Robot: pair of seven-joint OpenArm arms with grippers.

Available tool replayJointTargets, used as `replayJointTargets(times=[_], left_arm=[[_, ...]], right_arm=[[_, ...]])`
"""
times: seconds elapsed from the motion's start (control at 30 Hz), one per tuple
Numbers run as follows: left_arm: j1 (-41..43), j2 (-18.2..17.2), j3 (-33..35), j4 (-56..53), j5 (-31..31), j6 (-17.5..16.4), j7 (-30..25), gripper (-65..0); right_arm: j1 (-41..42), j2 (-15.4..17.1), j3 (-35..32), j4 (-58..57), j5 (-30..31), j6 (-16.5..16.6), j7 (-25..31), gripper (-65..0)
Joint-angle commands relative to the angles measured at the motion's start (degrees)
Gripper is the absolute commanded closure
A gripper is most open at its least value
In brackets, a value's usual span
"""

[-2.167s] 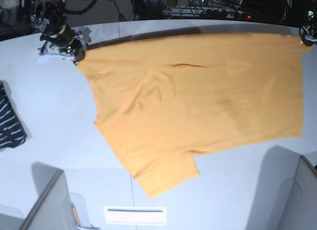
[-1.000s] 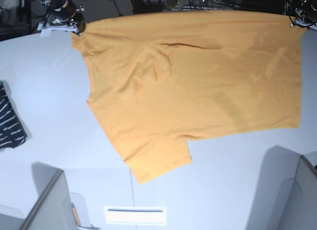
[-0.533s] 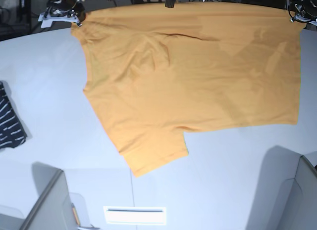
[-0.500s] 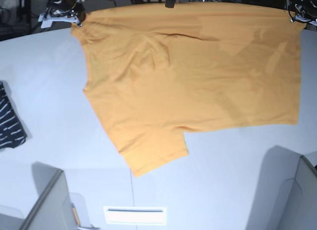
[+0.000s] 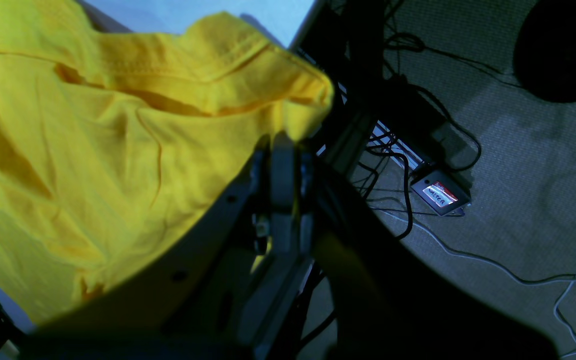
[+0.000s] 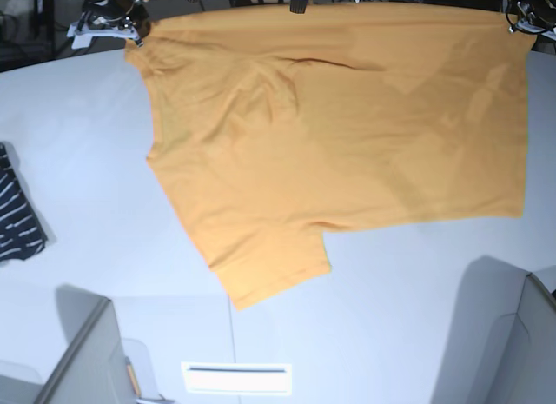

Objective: Fold the T-shirt properly
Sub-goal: 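Lower the shirt onto the table and release both grippers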

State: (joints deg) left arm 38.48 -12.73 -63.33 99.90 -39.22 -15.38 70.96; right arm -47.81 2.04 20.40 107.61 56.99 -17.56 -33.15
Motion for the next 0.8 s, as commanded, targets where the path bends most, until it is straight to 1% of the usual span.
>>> replayJointTargets(times=[0.0,0.17,0.53,0.57,0.6,0.67,0.73,0.77], left_arm=[[0.86,-1.11,-0.80,0.81,0.67,0.21,-1.02,0.0],[0.95,-1.11,-0.80,0.72,0.94,0.21,-1.02,0.0],[0.95,-1.03,-0.71,0.72,0.94,0.21,-0.76,0.0],[0.95,-1.03,-0.71,0.72,0.94,0.21,-0.76,-7.1],[0.95,-1.03,-0.71,0.72,0.94,0.21,-0.76,-15.5],[0.95,-1.03,-0.71,0.72,0.94,0.21,-0.76,-31.3],[0.95,-1.03,-0.80,0.72,0.94,0.21,-0.94,-42.8],[0.86,-1.03,-0.80,0.72,0.94,0.21,-0.94,-47.1]], right_arm=[[-0.85,0.73,0.65,1.09,-0.16,-0.15,1.19,0.0],[-0.76,1.52,0.65,1.35,-0.16,-0.15,1.19,0.0],[-0.76,1.52,0.65,1.35,-0.07,-0.15,0.75,0.0],[-0.76,1.52,0.65,1.35,-0.07,-0.15,0.75,0.0],[-0.76,1.43,0.65,1.35,0.02,-0.15,0.75,-1.4],[-0.76,1.43,0.65,1.35,-0.07,-0.15,0.84,-15.2],[-0.76,1.43,0.65,1.35,-0.07,-0.15,1.10,-26.6],[-0.76,1.43,0.74,1.35,-0.07,-0.15,1.10,-29.6]])
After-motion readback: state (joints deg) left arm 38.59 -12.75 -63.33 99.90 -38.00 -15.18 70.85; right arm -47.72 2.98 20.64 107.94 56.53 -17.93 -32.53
